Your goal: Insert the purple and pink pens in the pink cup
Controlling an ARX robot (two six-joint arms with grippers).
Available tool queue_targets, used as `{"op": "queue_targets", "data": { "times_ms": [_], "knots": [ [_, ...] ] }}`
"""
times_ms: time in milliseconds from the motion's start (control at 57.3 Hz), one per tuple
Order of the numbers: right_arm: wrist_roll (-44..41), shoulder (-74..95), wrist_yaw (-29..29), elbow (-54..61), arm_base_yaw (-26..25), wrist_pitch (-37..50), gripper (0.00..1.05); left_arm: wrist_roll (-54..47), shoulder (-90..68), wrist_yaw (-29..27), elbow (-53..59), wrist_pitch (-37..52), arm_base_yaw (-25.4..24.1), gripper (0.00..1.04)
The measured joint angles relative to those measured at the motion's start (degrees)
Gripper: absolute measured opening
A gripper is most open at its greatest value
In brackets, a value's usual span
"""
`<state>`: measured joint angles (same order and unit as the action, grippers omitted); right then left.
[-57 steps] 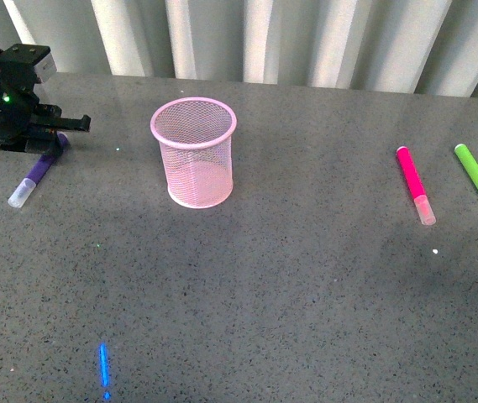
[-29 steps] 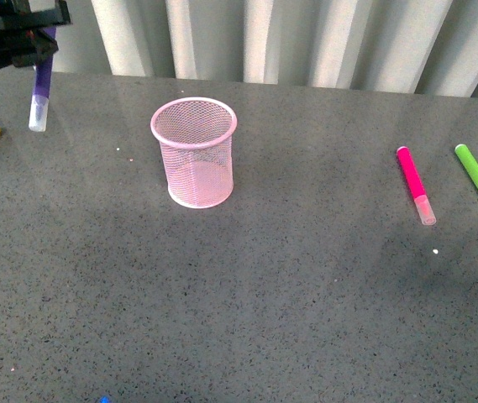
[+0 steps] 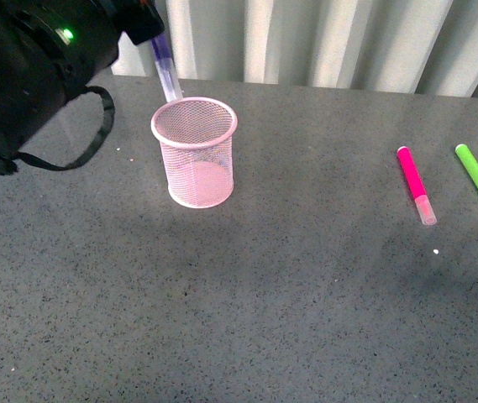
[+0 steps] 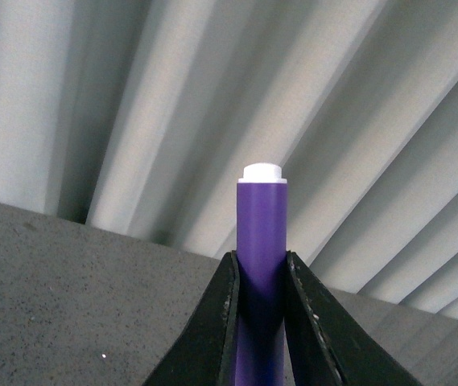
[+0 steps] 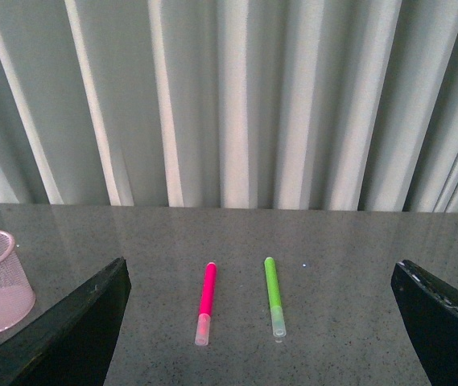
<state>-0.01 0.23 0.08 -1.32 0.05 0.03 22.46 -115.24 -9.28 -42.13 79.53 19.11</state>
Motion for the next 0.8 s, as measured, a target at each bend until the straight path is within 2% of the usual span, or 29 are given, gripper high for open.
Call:
{"op": "queue_targets", "data": {
  "times_ms": [802],
  "knots": [
    [0.0, 0.0, 0.0, 0.0, 0.0, 0.0, 0.98, -3.3, -8.6, -3.9, -5.1, 0.3, 1.0, 0.13]
  ]
}}
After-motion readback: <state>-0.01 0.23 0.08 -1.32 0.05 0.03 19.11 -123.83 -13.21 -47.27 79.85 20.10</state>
